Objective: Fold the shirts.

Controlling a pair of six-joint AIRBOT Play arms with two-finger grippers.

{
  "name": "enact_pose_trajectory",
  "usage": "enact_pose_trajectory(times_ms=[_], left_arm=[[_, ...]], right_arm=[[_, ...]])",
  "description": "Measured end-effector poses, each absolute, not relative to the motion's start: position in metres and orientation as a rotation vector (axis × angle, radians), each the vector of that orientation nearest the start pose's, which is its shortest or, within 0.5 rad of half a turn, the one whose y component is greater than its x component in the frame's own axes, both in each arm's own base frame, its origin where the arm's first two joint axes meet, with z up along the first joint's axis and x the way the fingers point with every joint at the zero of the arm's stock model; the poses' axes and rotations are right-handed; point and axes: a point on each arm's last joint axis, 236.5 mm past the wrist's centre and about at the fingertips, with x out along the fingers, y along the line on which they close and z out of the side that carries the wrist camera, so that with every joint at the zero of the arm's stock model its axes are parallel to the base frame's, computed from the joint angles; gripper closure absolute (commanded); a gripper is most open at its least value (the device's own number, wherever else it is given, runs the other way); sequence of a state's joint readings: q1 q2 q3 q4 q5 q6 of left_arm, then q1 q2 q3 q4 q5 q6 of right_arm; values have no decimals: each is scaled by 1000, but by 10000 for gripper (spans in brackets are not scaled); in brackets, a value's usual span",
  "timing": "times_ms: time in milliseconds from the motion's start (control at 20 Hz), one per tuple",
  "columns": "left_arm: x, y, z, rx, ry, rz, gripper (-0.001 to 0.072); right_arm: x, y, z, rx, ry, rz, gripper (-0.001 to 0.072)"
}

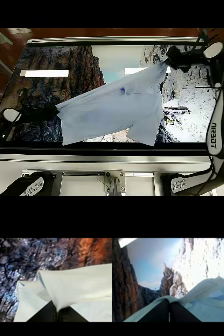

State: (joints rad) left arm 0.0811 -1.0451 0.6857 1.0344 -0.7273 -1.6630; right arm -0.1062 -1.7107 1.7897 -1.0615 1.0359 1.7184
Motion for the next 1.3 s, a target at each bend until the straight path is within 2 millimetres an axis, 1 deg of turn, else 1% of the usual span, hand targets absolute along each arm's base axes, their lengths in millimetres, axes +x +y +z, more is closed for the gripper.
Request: enact_pose_trajectory(times_ms=[50, 100, 150, 200, 250, 300, 350, 400, 450, 500, 550, 650, 700, 800, 850, 900, 1000, 1100, 1300], left_arm=[[359, -54, -32, -687, 1059, 12, 561], [359, -56, -40, -688, 1078, 7, 321], [361, -56, -44, -687, 1087, 3, 132], [362, -53, -44, -686, 1096, -3, 99], [361, -48, -43, -681, 1115, -9, 101], [359, -40, -39, -670, 1140, -13, 102], [353, -28, -35, -654, 1176, -22, 101], [343, -18, -31, -640, 1218, -37, 99], [326, -9, -30, -633, 1279, -56, 43], [303, -2, -30, -642, 1347, -75, 43], [282, 2, -33, -662, 1401, -86, 4], [242, 5, -45, -730, 1473, -82, 6], [225, 4, -55, -770, 1499, -69, 5], [205, -3, -74, -839, 1515, -50, 6], [201, -7, -82, -870, 1505, -42, 6], [199, -11, -89, -899, 1492, -35, 6], [201, -19, -101, -949, 1459, -21, 7], [204, -27, -111, -966, 1447, -18, 7], [211, -52, -118, -1004, 1459, -58, 10]], right_arm=[[566, 43, 68, 650, 979, 112, 229], [565, 47, 53, 666, 1016, 109, 40], [564, 52, 42, 681, 1048, 117, 37], [563, 57, 38, 698, 1063, 127, 38], [563, 59, 41, 717, 1061, 143, 38], [563, 56, 46, 718, 1049, 154, 37], [561, 47, 56, 707, 1033, 161, 38], [556, 38, 65, 687, 1024, 166, 38], [549, 25, 73, 660, 1023, 160, 37], [537, 8, 76, 618, 1048, 141, 38], [522, -13, 75, 564, 1087, 110, 38], [485, -50, 68, 487, 1198, 61, 38], [465, -64, 64, 472, 1262, 46, 38], [437, -80, 62, 469, 1351, 31, 38], [425, -86, 60, 470, 1389, 25, 38], [417, -87, 60, 473, 1414, 29, 38], [409, -84, 62, 480, 1443, 45, 38], [409, -79, 63, 473, 1449, 58, 38], [416, -63, 63, 446, 1439, 93, 38]])
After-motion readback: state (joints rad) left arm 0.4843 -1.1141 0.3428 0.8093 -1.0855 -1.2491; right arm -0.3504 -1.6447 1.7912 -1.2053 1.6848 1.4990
